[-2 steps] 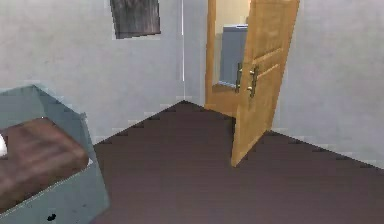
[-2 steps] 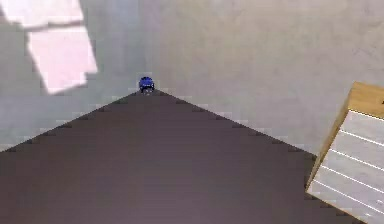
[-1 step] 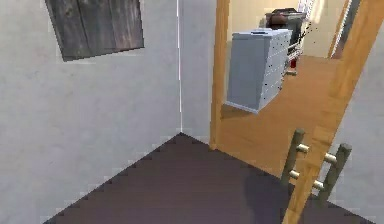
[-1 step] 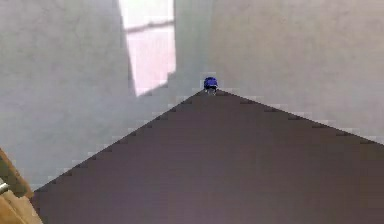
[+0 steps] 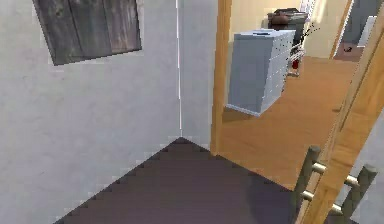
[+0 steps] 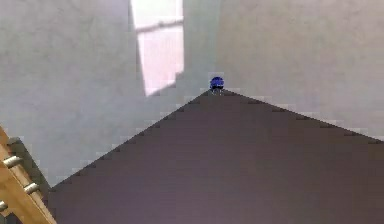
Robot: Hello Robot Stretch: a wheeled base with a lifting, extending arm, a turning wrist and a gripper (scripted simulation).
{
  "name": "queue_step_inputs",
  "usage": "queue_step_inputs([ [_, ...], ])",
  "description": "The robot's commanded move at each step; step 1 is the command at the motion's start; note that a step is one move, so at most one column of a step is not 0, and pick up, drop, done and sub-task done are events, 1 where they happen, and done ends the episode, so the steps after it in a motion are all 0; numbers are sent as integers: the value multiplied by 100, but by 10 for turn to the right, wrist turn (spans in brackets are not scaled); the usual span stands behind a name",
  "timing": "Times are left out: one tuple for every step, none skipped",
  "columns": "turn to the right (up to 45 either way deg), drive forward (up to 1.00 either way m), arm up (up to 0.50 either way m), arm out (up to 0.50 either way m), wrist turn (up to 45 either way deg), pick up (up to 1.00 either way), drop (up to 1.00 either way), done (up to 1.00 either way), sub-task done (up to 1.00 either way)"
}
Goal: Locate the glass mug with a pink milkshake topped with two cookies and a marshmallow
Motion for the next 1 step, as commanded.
queue_step_inputs([
  [60,0,0,0,0,0,0,0,0],
])
